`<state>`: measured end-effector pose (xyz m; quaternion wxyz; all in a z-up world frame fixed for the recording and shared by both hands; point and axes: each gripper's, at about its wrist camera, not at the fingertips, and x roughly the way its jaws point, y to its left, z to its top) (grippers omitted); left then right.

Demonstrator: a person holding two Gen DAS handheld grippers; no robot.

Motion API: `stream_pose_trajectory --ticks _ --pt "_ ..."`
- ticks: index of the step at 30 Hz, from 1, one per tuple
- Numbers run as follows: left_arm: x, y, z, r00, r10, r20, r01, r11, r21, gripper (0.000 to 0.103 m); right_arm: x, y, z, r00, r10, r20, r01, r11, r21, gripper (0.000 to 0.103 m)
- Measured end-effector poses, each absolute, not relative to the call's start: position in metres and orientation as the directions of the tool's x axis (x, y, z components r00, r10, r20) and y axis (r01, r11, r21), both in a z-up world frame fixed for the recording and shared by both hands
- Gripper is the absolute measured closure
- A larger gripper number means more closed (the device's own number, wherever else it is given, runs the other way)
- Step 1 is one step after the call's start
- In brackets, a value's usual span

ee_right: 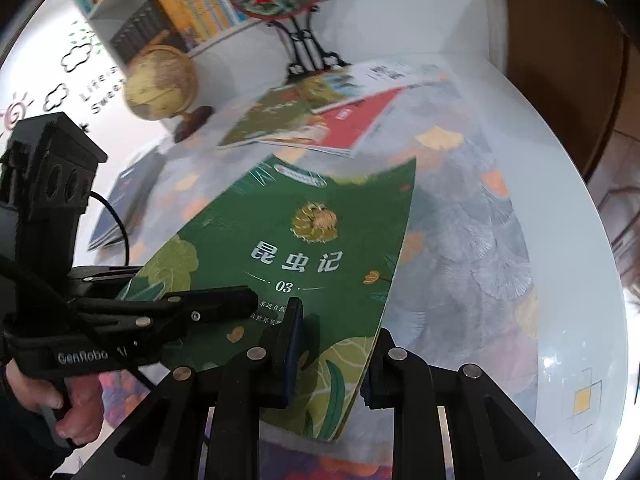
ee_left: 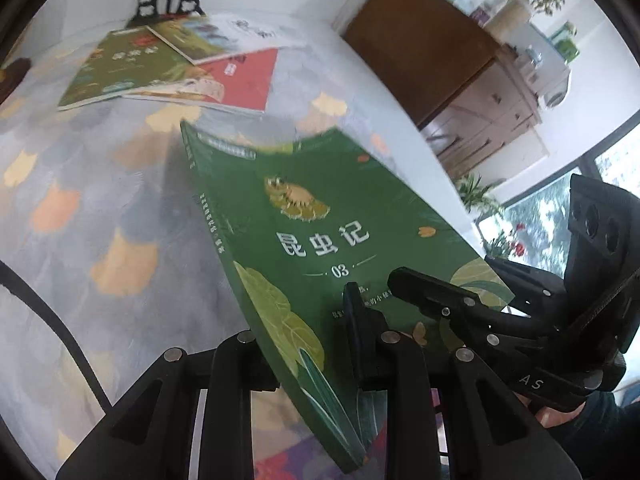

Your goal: Organize books

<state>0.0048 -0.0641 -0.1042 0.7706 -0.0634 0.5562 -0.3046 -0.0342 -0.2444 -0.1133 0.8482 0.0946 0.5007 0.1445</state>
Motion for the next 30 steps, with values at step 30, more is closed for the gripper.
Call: stream_pose_trajectory --ticks 30 --pt "-0.092 0.080 0.027 0.613 -0.456 -0.646 0.277 0.889 -0.365 0.081 -0.114 -0.104 0.025 0.611 0.511 -0.604 -0.519 0.835 0.181 0.080"
